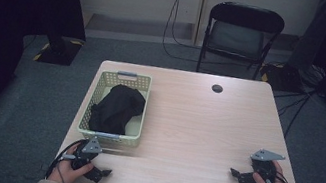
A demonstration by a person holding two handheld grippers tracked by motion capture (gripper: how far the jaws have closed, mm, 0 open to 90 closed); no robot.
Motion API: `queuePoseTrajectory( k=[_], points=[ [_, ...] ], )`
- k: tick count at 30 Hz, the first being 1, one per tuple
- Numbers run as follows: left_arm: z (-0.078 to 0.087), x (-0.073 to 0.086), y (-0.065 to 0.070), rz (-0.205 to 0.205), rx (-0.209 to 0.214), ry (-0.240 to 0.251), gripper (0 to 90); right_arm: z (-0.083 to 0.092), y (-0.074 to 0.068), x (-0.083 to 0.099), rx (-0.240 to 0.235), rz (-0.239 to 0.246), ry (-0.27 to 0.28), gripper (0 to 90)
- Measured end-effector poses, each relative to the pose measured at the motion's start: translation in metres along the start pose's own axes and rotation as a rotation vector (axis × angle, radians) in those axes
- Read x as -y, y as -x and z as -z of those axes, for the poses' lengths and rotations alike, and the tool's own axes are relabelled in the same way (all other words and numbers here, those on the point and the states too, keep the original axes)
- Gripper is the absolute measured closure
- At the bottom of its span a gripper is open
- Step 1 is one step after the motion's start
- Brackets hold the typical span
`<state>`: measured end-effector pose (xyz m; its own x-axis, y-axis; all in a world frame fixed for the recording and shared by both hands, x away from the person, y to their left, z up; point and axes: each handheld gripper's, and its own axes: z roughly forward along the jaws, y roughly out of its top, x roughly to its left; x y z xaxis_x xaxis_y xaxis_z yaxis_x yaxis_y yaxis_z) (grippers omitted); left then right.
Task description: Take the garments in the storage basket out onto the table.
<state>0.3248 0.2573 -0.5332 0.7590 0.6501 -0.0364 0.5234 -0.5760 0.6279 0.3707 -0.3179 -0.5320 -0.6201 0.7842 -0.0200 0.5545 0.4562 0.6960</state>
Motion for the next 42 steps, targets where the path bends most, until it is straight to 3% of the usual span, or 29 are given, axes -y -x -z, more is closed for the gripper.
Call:
queuePoseTrajectory(
  k=[7, 10, 21, 36, 42],
  points=[
    [0.004, -0.001, -0.002, 0.02, -0.001, -0.027, 3.3, 0.0, 0.0, 0.0, -0.003, 0.001, 0.0, 0.0],
    [0.011, -0.005, -0.002, 0.022, 0.022, -0.005, 2.1, 0.0, 0.0, 0.0, -0.002, 0.002, 0.0, 0.0],
    [0.035, -0.026, 0.002, 0.036, 0.022, 0.017, 3.0, 0.0, 0.0, 0.0, -0.002, 0.002, 0.0, 0.0],
    [0.061, -0.045, -0.007, 0.109, 0.056, 0.105, 3.4, 0.0, 0.0, 0.0, -0.001, 0.002, 0.0, 0.0],
    [0.066, -0.059, -0.013, 0.115, 0.04, 0.095, 3.5, 0.0, 0.0, 0.0, -0.001, 0.002, 0.0, 0.0]
  ],
)
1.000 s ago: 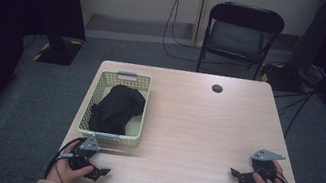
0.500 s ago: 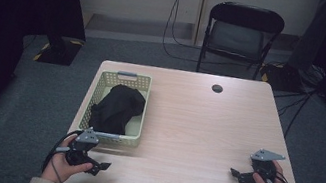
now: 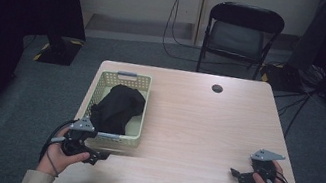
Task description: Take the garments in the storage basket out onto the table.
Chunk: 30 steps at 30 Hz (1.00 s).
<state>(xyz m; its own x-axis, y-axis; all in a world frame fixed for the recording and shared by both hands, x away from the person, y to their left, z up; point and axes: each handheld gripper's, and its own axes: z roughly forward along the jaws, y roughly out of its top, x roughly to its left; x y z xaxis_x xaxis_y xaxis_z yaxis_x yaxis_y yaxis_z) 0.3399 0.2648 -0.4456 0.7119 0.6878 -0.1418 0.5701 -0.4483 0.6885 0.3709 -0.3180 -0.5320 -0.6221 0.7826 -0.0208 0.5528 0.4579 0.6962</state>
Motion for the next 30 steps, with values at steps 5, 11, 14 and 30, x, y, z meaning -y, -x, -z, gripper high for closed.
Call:
queuePoseTrajectory(
  k=[5, 11, 14, 30],
  points=[
    [0.004, -0.013, -0.007, 0.016, -0.013, 0.012, 3.6, 0.0, 0.0, 0.0, 0.0, 0.0, 0.0, 0.0],
    [0.005, -0.027, -0.014, 0.03, -0.031, 0.018, 3.6, 0.0, 0.0, 0.0, 0.0, 0.0, 0.0, 0.0],
    [0.003, -0.033, -0.017, 0.035, -0.042, 0.021, 3.6, 0.0, 0.0, 0.0, 0.0, 0.0, 0.0, 0.0],
    [-0.01, -0.06, -0.032, 0.049, -0.125, 0.043, 3.6, 0.0, 0.0, 0.0, 0.0, 0.0, 0.0, 0.0]
  ],
)
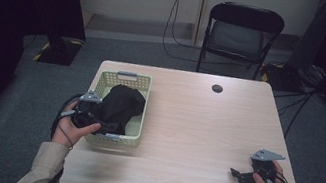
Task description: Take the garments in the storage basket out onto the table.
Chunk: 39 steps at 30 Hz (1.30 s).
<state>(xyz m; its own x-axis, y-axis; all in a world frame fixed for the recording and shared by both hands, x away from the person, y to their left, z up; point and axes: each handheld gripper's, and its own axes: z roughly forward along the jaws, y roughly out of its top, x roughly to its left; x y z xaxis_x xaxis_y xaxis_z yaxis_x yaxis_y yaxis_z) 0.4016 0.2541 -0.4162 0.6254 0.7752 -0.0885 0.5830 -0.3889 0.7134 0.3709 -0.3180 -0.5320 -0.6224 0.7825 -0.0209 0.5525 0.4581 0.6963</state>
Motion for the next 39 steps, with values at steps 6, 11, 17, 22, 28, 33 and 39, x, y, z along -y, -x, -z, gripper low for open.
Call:
queuePoseTrajectory(
  k=[6, 11, 17, 22, 28, 33, 39],
  points=[
    [-0.009, -0.008, -0.005, 0.004, -0.011, -0.007, 3.5, 0.0, 0.0, 0.0, 0.0, 0.0, 0.0, 0.0],
    [-0.015, -0.014, -0.009, 0.003, -0.026, -0.014, 3.5, 0.0, 0.0, 0.0, 0.0, 0.0, 0.0, 0.0],
    [-0.019, -0.023, -0.011, -0.006, -0.031, -0.022, 3.5, 0.0, 0.0, 0.0, 0.0, 0.0, 0.0, 0.0],
    [-0.023, -0.028, -0.015, 0.0, -0.041, -0.026, 3.5, 0.0, 0.0, 0.0, 0.0, 0.0, 0.0, 0.0],
    [-0.031, -0.031, -0.019, 0.008, -0.037, -0.032, 3.5, 0.0, 0.0, 0.0, 0.0, 0.0, 0.0, 0.0],
    [-0.039, -0.032, -0.023, 0.009, -0.043, -0.052, 3.5, 0.0, 0.0, 0.0, 0.0, 0.0, 0.0, 0.0],
    [-0.046, -0.037, -0.026, 0.01, -0.056, -0.076, 3.7, 0.0, 0.0, 0.0, 0.0, 0.0, 0.001, 0.0]
  ],
)
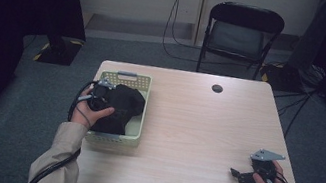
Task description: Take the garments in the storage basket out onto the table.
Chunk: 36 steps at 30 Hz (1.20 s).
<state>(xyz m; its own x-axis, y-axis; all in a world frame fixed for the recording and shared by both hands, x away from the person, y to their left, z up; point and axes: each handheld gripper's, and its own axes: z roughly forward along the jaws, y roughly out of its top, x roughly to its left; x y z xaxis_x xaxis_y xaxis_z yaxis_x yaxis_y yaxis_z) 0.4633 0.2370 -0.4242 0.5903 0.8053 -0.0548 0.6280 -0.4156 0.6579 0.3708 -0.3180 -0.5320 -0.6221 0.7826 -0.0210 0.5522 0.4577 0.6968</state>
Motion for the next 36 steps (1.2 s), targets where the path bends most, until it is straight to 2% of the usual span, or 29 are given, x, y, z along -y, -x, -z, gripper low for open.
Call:
queuePoseTrajectory(
  k=[9, 12, 16, 17, 22, 27, 36],
  points=[
    [-0.011, -0.001, -0.008, 0.013, -0.017, -0.013, 3.2, 0.0, 0.0, 0.0, 0.001, 0.0, 0.0, 0.0],
    [-0.018, -0.001, -0.01, 0.012, -0.025, -0.037, 2.8, 0.0, 0.0, 0.0, 0.001, 0.0, 0.0, 0.0],
    [-0.025, -0.002, -0.011, -0.004, -0.057, -0.071, 2.7, 0.0, 0.0, 0.0, 0.001, 0.0, 0.0, 0.0],
    [-0.027, -0.002, -0.012, 0.005, -0.059, -0.072, 3.0, 0.0, 0.0, 0.0, 0.001, -0.001, 0.0, 0.0],
    [-0.035, -0.002, -0.014, 0.008, -0.05, -0.098, 2.9, 0.0, 0.0, 0.0, 0.001, 0.0, 0.0, 0.0],
    [-0.044, -0.002, -0.016, 0.032, -0.041, -0.116, 2.3, 0.0, 0.0, 0.0, 0.001, 0.0, 0.0, 0.0],
    [-0.055, -0.002, -0.02, 0.043, -0.041, -0.176, 1.3, 0.0, 0.0, 0.0, 0.001, -0.001, 0.0, 0.0]
  ],
)
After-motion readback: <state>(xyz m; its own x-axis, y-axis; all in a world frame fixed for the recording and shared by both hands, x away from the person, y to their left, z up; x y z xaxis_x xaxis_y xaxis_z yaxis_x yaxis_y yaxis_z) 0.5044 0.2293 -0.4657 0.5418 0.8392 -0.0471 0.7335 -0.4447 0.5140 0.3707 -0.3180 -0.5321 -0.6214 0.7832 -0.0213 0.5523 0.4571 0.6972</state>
